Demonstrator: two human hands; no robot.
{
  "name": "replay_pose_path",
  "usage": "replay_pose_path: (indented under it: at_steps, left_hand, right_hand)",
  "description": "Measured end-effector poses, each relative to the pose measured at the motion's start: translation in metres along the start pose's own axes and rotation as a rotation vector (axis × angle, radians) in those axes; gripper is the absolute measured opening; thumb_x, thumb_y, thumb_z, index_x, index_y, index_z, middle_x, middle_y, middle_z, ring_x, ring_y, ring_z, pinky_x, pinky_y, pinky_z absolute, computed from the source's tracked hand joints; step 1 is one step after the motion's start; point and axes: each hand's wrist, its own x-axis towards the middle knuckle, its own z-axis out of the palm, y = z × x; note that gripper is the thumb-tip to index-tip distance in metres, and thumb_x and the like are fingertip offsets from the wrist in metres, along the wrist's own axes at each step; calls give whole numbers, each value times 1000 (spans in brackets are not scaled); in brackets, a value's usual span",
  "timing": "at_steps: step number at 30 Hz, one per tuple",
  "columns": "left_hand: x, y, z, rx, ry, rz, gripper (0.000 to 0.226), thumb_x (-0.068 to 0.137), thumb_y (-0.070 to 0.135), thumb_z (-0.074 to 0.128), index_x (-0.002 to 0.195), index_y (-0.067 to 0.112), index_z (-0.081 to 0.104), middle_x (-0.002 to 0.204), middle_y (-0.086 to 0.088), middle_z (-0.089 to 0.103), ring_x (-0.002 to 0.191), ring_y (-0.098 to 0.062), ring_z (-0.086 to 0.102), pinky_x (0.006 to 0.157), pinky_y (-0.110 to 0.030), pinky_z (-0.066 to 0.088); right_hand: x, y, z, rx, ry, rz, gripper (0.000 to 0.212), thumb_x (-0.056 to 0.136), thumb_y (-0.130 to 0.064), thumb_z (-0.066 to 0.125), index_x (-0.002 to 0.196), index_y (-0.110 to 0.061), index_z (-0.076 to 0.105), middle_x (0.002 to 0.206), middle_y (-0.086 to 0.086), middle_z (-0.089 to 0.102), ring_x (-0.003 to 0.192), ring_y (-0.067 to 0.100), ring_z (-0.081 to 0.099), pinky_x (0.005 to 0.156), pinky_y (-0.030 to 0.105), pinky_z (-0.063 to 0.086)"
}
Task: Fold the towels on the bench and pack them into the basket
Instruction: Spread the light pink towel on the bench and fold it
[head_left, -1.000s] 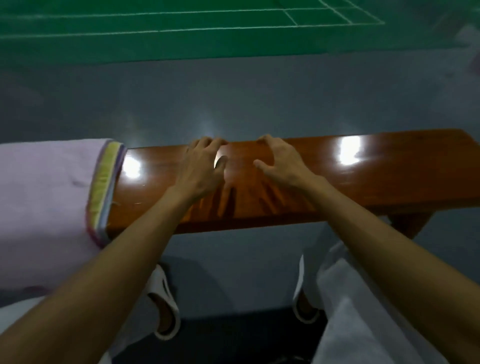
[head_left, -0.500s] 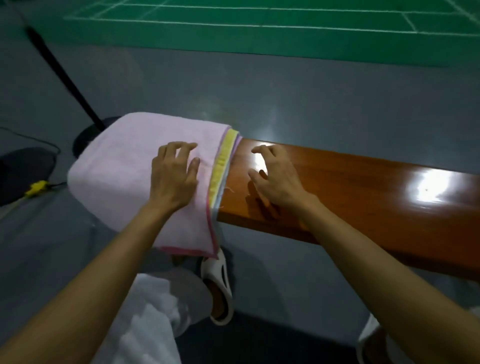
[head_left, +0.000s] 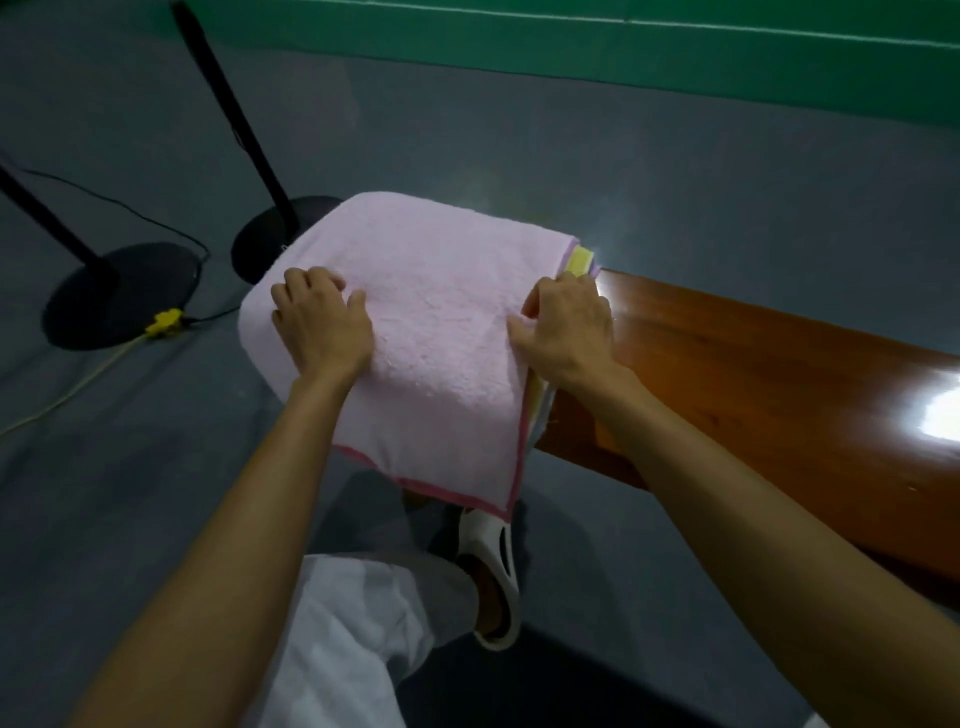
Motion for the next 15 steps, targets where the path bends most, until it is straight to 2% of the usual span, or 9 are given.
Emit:
replay_pose_path:
  at_steps: [5,11,13,15]
  left_hand:
    - [9,6,-2,13,21,-1,15,101,23,58,104,10,65,124,-15,57,118,-38,47,98,-50,40]
    - [-9,42,-23,-107,173,201,8,98,18,59,101,13,64,117,-10,60,113,-32,50,96,-40,41]
    - [-22,65,-26,-126,155,290,8,96,17,58,101,13,64,115,-9,60,112,-32,49,92,-39,38]
    - [-37,89,-26,-134,120,374,10,93,17,59,100,12,65,113,-10,60,111,-33,49,87,-35,33]
  right_hand:
    - [-1,-2,-3,113,-3,-14,25,96,-37,68,99,-12,71,97,4,67,85,23,62,79,41,59]
    - [-12,30,-48,267,143,-41,11,97,-20,63,89,-14,58,96,2,55,86,18,51,67,20,36]
    - [-19,54,-64,246,183,-41,11,96,-20,63,87,-15,57,94,2,54,85,19,51,66,23,35]
    - [-29,82,-81,202,199,-15,13,95,-22,63,85,-18,55,92,1,52,84,18,51,67,29,40]
